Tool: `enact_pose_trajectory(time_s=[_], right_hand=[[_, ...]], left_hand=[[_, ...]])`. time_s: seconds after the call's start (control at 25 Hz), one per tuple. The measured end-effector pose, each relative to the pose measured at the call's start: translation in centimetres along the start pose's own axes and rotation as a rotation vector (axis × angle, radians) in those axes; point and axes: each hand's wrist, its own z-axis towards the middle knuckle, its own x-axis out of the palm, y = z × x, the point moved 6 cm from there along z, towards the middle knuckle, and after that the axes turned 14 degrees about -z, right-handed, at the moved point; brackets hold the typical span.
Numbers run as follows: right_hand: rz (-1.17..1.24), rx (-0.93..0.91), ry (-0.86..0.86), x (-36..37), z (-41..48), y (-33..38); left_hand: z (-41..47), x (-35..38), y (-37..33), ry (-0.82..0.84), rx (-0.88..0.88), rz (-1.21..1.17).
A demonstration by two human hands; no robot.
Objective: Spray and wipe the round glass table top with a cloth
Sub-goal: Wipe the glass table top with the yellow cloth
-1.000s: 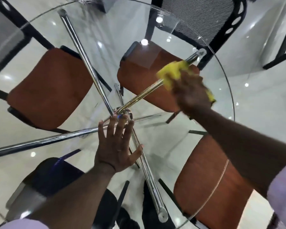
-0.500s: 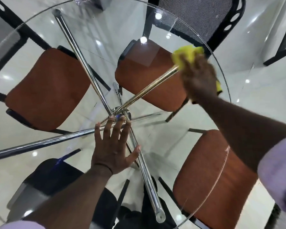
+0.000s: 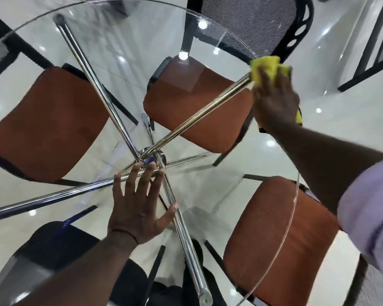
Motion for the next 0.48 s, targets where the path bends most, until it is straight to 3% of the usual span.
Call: enact_pose_trajectory(time_s=[0.08,0.24,0.32,0.48], right_hand=[[0.122,0.373,0.173,-0.8,-4.9,-3.5],[0.174,0.501,0.284,-4.2,-15.0,-4.1],[0.140,0.540,0.298,-3.2,-11.5,-4.0],[0.165,0.391,0.216,0.3,1.4,-1.5]], left_hand=[[0.0,-0.1,-0.1,0.005,-0.005,0.011],[0.1,-0.1,-0.2,0.032,-0.008,0.000],[0.0,0.0,0.0,0.022,-0.001,0.001],[-0.2,0.4,0.0,0.000,0.016,0.018]])
